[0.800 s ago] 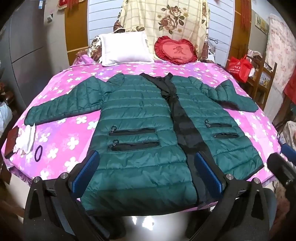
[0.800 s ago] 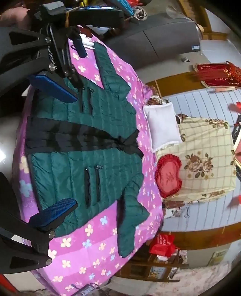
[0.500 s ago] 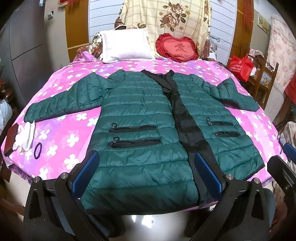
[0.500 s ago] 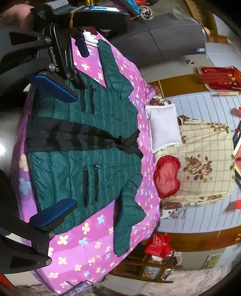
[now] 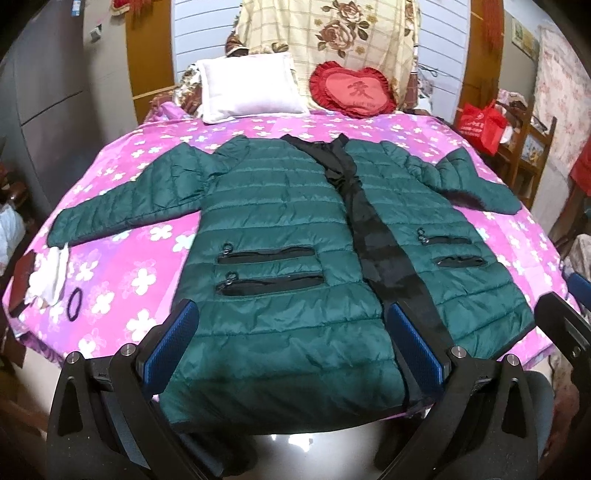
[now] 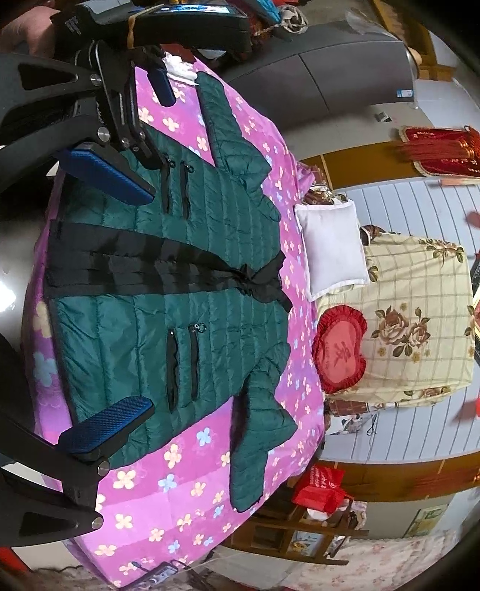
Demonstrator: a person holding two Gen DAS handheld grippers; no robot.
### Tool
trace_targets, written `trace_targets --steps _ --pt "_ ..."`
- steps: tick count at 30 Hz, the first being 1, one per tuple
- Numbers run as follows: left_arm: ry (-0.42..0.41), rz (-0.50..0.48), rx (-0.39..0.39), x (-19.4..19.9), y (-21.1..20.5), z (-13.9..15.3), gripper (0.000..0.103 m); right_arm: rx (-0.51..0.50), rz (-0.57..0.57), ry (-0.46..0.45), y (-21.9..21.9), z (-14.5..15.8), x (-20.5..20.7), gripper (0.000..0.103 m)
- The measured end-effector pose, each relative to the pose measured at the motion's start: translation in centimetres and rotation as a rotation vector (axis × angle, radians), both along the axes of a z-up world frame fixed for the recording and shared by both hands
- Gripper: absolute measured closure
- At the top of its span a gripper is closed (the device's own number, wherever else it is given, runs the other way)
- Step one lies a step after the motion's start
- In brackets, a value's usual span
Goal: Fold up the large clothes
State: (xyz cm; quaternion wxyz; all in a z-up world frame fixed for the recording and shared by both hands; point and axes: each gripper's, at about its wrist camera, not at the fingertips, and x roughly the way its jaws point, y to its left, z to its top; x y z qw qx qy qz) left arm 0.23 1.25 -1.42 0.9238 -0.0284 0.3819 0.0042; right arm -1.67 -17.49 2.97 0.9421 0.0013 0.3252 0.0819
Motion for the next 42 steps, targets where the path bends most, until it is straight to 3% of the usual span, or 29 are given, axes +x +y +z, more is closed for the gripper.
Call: trace_targets --steps 6,21,33,37,42 --pt "0.011 0.03 -0.014 1.6 0.6 -0.3 0.001 0.018 -0.013 0.01 -0.1 -0.3 1.7 0.0" --pt "0.036 0.046 0.037 6.5 0.4 -1.0 0.001 -0.072 -0.014 0.009 0.2 -1.6 7.1 0.0" --pt "0.015 -0.013 0.071 12.7 0.8 0.7 0.001 -0.09 -0.028 0.008 0.3 -2.0 13.4 0.0" --pt "0.001 -0.003 0.098 15.7 1.3 1.1 0.001 -0.101 -0.041 0.003 0.7 -1.9 15.7 0.0" --pt "-0.009 0.018 0.075 17.7 2.2 0.8 0.001 -0.119 -0.041 -0.017 1.4 -2.2 18.4 0.0"
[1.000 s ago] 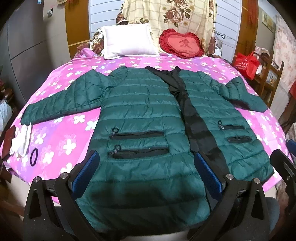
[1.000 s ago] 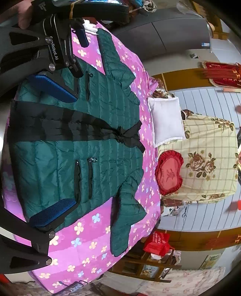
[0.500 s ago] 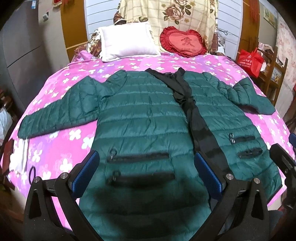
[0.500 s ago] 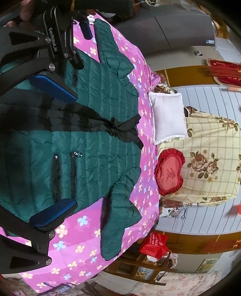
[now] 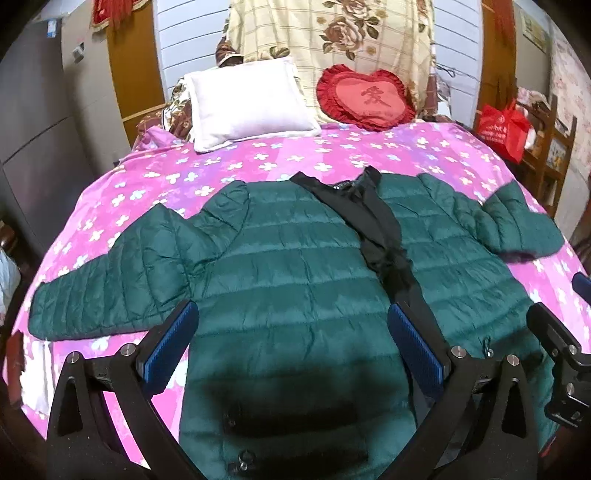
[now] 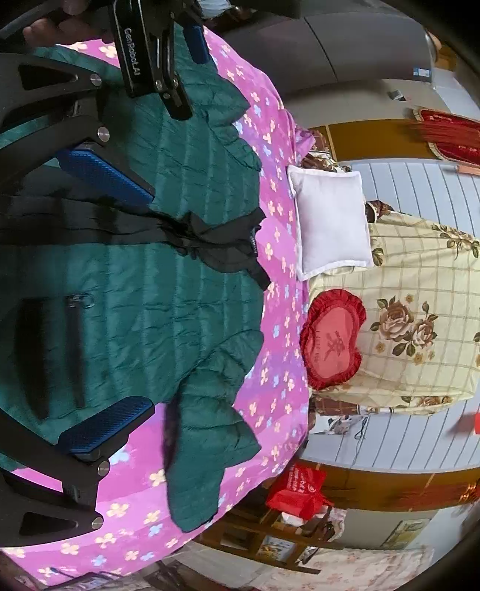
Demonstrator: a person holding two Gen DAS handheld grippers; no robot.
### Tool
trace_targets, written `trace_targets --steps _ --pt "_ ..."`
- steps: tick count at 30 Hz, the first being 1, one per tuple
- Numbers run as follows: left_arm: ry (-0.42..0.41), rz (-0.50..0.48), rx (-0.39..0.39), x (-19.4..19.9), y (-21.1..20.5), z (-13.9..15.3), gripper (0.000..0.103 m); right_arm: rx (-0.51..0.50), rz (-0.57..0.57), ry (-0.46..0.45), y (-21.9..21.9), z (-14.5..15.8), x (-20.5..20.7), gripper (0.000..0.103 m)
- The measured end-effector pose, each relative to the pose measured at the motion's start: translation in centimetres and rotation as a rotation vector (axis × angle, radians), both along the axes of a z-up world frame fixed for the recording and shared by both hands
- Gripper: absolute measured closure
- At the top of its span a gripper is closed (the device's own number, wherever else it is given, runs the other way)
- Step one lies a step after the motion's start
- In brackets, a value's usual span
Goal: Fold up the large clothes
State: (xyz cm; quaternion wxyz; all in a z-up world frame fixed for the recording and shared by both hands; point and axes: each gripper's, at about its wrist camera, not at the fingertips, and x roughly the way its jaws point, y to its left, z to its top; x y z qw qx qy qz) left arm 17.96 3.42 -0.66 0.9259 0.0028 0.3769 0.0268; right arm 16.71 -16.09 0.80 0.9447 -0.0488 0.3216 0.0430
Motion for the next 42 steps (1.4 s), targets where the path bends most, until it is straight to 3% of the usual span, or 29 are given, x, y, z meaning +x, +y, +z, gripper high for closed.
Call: trace_targets --steps 4,10,19,31,37,42 --pt "0.026 0.028 -0.05 1.6 1.2 -1.9 0.001 -0.011 0.01 -0.013 0.6 -0.7 2.1 0.0" --pt "0.098 0.045 -0.026 2.8 1.8 -5.7 0.001 -0.005 -0.003 -0.036 0.4 -3.4 3.1 0.0" --pt "0.189 0.051 -0.012 4.6 1.5 -9.4 0.0 -0.013 -0.031 0.042 0.2 -5.6 5.1 0.0" --pt "0.184 0.053 -0.011 4.8 1.6 -10.2 0.0 -0.024 -0.042 0.247 -0.1 -9.7 7.2 0.0" --pt "0.183 0.052 -0.022 4.8 1.6 -10.3 0.0 -0.063 -0.038 0.28 0.4 -11.1 7.3 0.0" --pt "0.184 0.05 -0.033 4.8 1.9 -10.3 0.0 0.011 -0.038 0.325 -0.8 -11.7 7.5 0.0"
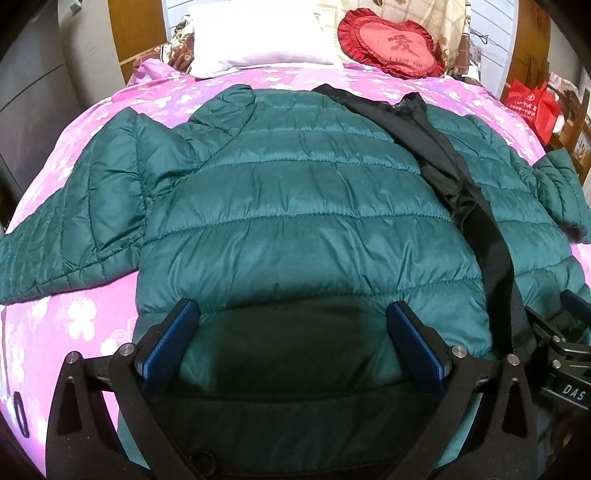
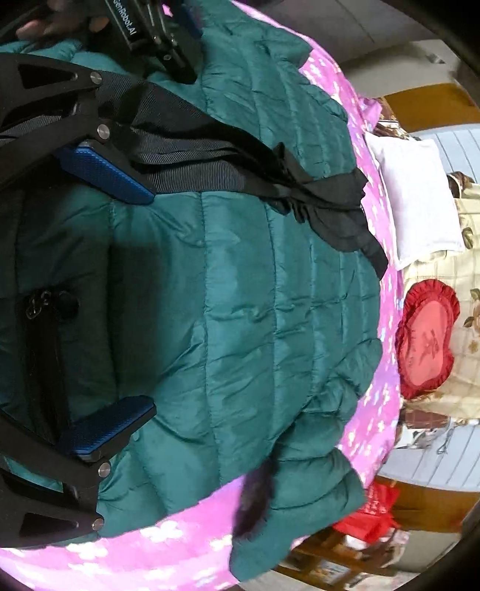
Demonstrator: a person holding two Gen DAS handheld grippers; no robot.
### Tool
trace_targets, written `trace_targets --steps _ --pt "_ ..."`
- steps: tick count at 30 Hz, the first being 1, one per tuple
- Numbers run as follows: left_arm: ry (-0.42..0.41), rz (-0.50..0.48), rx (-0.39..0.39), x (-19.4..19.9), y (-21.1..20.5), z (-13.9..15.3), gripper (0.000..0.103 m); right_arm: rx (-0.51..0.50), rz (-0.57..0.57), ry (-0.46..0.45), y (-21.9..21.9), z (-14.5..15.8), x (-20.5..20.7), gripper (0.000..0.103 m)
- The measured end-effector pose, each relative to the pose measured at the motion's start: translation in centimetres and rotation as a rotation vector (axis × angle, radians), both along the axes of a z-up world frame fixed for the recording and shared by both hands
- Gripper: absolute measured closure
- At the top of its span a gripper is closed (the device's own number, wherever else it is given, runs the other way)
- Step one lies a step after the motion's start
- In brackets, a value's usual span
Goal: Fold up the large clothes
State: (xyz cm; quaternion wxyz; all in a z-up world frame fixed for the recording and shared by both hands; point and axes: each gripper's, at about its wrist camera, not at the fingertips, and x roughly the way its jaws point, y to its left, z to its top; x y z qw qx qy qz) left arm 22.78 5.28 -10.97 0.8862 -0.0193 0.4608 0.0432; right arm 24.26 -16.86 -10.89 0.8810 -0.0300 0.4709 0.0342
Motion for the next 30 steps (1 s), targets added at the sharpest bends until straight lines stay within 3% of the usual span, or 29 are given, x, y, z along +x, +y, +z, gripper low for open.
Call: trace_targets --steps 12,18,20,26,30 --pt "-0.009 0.0 -0.003 -0.2 0.2 0.1 0.0 -0.023 0.021 -0.026 0.6 1.0 -0.2 0.0" --pt "-0.042 0.02 -0.017 -0.8 0.6 1.2 0.0 -0.026 0.05 -0.28 0.7 5.8 -2.8 0.0" --pt "-0.055 0.042 -0.019 -0.9 1.1 1.6 0.0 -0.023 0.054 -0.323 0.7 6.5 -3.2 0.0" --pt "-0.125 0.076 0.025 -1.4 1.8 3.2 0.0 -0.016 0.064 -0.388 0.9 7.6 -3.8 0.0" --pt "-0.143 0.091 0.04 -1.5 2.3 3.6 0.0 -0.004 0.071 -0.361 0.8 7.2 -3.6 0.0"
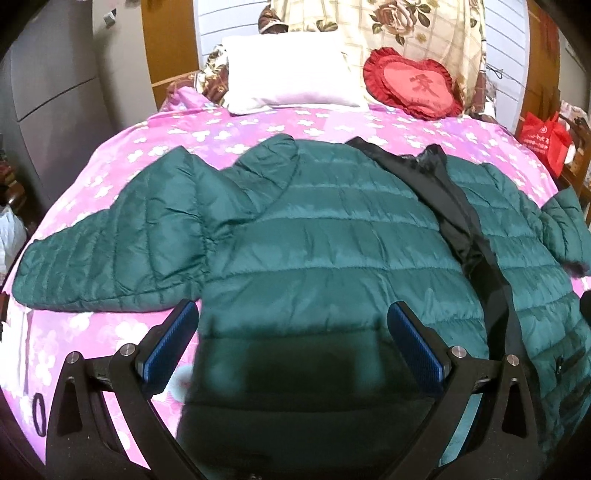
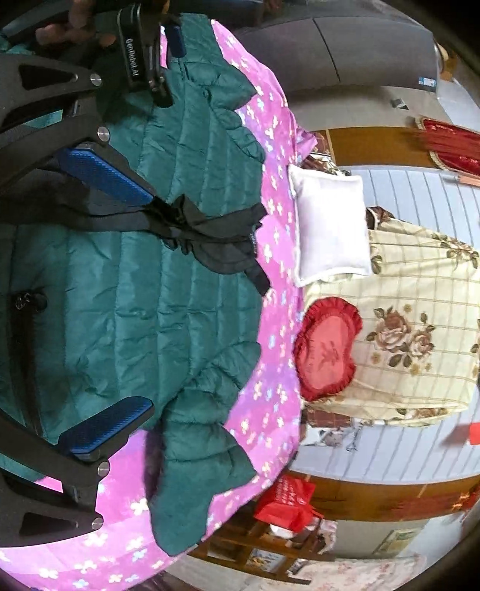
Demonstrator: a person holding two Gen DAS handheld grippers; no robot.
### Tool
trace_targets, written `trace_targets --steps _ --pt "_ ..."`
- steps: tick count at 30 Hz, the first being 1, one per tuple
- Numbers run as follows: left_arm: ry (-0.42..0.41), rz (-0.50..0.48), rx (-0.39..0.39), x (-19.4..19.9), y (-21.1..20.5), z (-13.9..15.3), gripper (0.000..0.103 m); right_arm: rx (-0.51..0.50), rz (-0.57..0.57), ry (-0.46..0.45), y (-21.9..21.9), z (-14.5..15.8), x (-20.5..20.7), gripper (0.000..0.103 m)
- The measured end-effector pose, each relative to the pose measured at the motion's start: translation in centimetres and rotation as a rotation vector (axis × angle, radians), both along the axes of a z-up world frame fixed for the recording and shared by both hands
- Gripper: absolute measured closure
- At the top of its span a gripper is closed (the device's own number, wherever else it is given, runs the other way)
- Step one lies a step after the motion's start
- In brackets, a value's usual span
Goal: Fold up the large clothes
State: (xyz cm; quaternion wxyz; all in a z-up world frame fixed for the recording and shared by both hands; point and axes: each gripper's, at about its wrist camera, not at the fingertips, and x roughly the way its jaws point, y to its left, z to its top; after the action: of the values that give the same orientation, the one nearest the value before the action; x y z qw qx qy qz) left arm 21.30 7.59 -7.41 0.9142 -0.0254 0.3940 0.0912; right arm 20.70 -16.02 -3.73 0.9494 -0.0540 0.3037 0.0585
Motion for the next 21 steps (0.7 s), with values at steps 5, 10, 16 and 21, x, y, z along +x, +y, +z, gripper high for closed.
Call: trace_targets --steps 5,10,16,21 --pt "0.003 0.011 -0.009 0.23 0.59 0.06 0.0 0.014 -0.012 0.022 -0.35 -0.51 0.1 0.0" --pt "0.019 0.019 -0.014 0.3 0.78 -0.13 0.0 0.018 -0.02 0.028 -0.52 -0.71 0.16 0.0" --pt "0.022 0.019 -0.015 0.3 0.76 -0.16 0.0 0.017 -0.017 0.03 -0.62 -0.76 0.28 0.0" --pt "0.022 0.019 -0.015 0.32 0.85 -0.2 0.0 0.014 -0.02 0.025 -0.65 -0.78 0.32 0.0"
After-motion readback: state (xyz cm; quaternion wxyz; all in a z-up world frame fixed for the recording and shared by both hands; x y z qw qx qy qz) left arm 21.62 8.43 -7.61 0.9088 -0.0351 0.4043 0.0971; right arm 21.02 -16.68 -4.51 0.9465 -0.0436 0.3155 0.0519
